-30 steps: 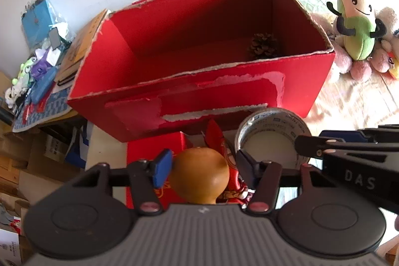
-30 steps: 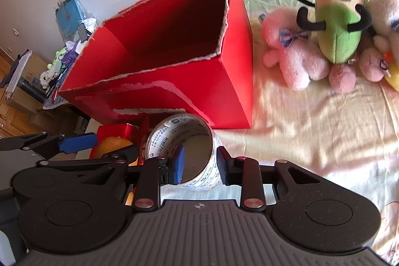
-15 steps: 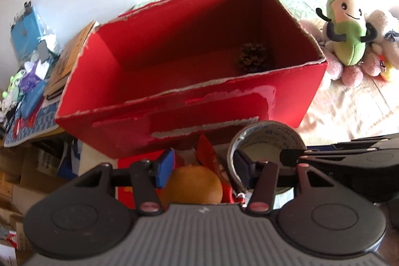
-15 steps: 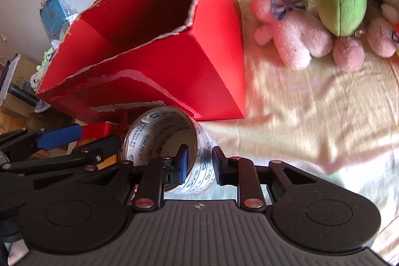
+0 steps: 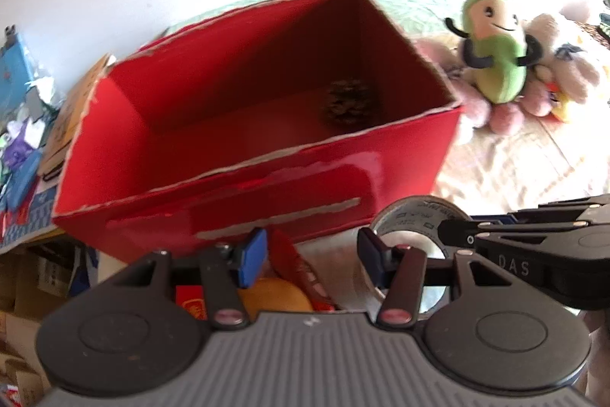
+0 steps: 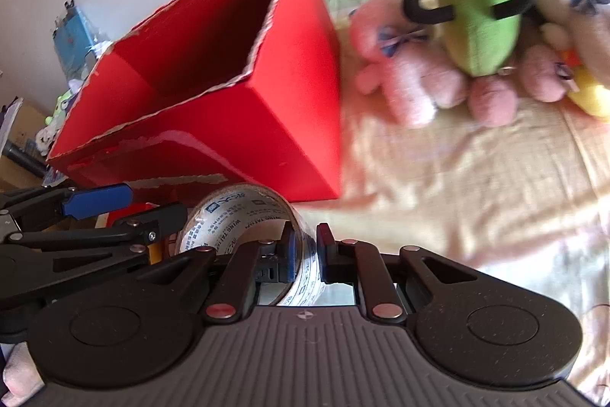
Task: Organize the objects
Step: 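Grasp the rim of the white packing-tape roll with the right gripper, then carry the tape roll with the right gripper down into the red box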
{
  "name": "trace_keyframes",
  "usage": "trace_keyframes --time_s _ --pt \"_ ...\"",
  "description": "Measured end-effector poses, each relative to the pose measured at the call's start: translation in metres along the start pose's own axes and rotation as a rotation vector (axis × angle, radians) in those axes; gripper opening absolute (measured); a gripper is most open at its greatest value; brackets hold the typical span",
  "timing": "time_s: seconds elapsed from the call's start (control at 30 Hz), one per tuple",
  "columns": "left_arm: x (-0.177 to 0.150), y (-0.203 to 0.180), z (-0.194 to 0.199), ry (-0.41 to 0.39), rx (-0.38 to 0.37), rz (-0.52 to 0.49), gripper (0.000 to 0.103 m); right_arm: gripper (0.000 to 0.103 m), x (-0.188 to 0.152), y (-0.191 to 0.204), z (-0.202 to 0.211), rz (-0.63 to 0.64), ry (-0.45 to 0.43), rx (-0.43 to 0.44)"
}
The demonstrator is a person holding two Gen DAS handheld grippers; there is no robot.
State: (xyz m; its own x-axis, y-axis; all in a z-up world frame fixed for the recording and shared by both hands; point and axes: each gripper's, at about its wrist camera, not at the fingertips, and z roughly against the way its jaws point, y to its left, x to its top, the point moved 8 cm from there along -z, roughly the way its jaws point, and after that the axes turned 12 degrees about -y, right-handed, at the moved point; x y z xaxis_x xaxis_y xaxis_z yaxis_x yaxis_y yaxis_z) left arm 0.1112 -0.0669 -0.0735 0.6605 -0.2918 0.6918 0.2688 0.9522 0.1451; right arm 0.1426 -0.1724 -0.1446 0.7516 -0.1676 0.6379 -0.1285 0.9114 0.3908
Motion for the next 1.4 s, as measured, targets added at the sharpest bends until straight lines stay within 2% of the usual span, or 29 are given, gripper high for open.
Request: trace_keyframes --time_s 0.07,0.2,0.27,0.33,0.4,0.47,0.57,0.77,0.87,1.03,1.17,1.3,1.4 --pt "0.002 -0.008 0.002 -0.003 -0.028 -0.009 0.057 0.012 0.0 -0.006 0.007 0.001 -0.015 -0.014" --pt "0.006 -0.024 0.005 -0.009 -0.071 -0.019 0.072 0.011 0.005 -0.015 0.022 0.003 -0.064 -0.042" --pt "0.006 -0.031 0.008 -0.012 -0.092 -0.018 0.071 0.011 0.007 -0.018 0.031 0.01 -0.092 -0.051" --pt "0.006 -0.038 0.009 -0.006 -0.113 -0.01 0.069 0.011 0.009 -0.022 0.041 0.014 -0.119 -0.055" --pt "0.005 -0.043 0.01 0.003 -0.129 -0.002 0.06 0.01 0.011 -0.026 0.05 0.013 -0.14 -0.051" --pt "0.005 -0.047 0.011 0.015 -0.145 0.011 0.058 0.011 0.011 -0.028 0.057 0.012 -0.156 -0.045" --pt "0.008 -0.053 0.014 0.015 -0.167 0.029 0.048 0.011 0.012 -0.028 0.063 0.029 -0.174 -0.047" --pt "0.019 -0.061 0.033 -0.032 -0.209 0.06 0.032 0.012 0.026 -0.019 0.075 0.047 -0.239 -0.032" --pt "0.03 -0.061 0.044 -0.07 -0.226 0.073 0.03 0.012 0.038 -0.011 0.086 0.071 -0.286 -0.019" --pt "0.06 -0.044 0.054 -0.148 -0.226 0.08 0.028 0.012 0.069 0.014 0.101 0.135 -0.372 0.022" --pt "0.089 -0.016 0.051 -0.201 -0.212 0.102 0.028 0.012 0.099 0.033 0.09 0.159 -0.409 0.045" --pt "0.106 0.023 0.031 -0.2 -0.184 0.124 0.028 0.012 0.13 0.056 0.056 0.147 -0.352 0.092" --pt "0.106 0.05 0.003 -0.14 -0.186 0.151 0.028 0.011 0.139 0.076 0.022 0.19 -0.276 0.083"
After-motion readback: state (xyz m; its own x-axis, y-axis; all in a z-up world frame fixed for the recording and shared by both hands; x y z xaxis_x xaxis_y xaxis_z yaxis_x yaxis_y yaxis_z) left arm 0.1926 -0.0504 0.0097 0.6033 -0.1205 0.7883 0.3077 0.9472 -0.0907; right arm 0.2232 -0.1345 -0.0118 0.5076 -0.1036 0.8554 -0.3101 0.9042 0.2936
